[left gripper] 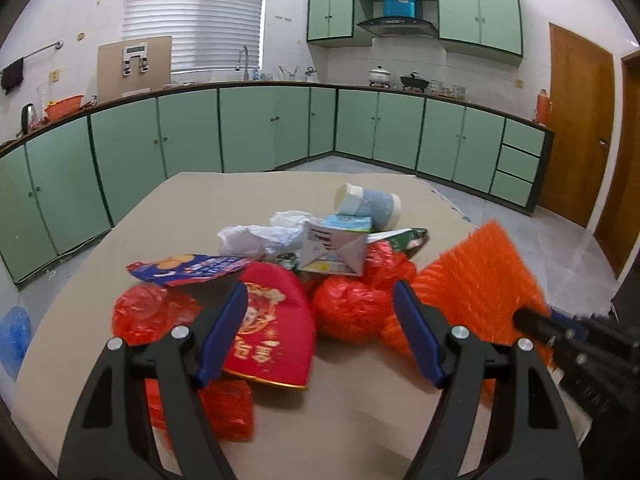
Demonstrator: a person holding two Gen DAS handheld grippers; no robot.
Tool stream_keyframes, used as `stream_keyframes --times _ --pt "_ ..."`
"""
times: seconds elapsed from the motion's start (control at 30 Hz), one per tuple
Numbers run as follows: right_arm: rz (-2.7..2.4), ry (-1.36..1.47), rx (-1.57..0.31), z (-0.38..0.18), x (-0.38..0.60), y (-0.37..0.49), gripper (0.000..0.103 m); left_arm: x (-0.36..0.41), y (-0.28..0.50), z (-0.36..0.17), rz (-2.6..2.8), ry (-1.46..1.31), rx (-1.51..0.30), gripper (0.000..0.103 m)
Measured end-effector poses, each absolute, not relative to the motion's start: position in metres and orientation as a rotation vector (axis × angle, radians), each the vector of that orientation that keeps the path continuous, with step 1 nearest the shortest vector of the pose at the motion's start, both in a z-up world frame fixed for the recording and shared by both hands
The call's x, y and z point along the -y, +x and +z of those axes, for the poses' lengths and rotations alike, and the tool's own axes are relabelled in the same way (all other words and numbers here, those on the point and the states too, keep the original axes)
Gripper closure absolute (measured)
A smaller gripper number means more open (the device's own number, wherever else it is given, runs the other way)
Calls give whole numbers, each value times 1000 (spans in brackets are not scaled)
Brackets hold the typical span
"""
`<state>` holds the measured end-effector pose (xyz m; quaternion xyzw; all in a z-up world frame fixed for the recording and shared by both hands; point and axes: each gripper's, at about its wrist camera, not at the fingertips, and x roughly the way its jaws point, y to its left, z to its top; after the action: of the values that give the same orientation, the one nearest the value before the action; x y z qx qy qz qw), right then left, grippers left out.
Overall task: Collect trash
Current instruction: 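Grasp an orange foam net with the right tool while the left tool grasps another, then carry both orange foam nets over the bin and open both tools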
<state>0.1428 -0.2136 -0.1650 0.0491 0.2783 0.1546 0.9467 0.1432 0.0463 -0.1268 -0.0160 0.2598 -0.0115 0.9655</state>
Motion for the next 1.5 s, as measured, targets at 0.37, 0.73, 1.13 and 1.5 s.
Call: stream_keyframes --times 0.37,0.73,1.13,1.5 --pt "164 132 -488 -144 263 140 93 2 151 -135 -115 -1 -547 30" --pt "114 162 -507 -153 286 142 93 35 172 -154 -136 28 -640 24" --pt "104 181 -521 -158 294 142 92 35 184 -164 -129 3 -712 82" --pt "53 189 -462 -143 315 132 92 33 165 -126 -182 -70 -621 87"
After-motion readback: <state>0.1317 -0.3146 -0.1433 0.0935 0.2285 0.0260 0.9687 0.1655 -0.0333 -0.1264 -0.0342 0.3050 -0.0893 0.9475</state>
